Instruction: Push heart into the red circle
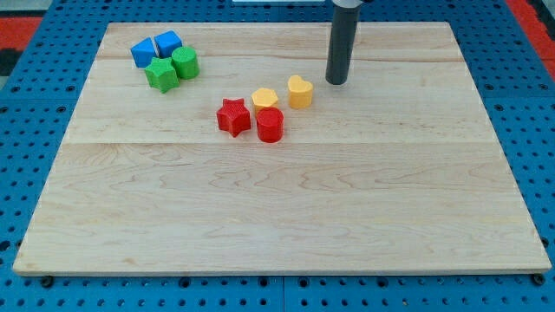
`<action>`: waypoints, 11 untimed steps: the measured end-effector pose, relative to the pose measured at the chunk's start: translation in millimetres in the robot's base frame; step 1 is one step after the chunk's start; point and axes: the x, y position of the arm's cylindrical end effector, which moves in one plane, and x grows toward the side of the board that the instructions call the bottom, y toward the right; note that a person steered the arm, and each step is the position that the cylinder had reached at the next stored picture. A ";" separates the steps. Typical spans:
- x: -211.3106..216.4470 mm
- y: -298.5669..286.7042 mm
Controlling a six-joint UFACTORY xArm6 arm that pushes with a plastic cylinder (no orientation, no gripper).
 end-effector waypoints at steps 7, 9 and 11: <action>41.1 -104.0; 15.9 -108.6; 0.3 -127.6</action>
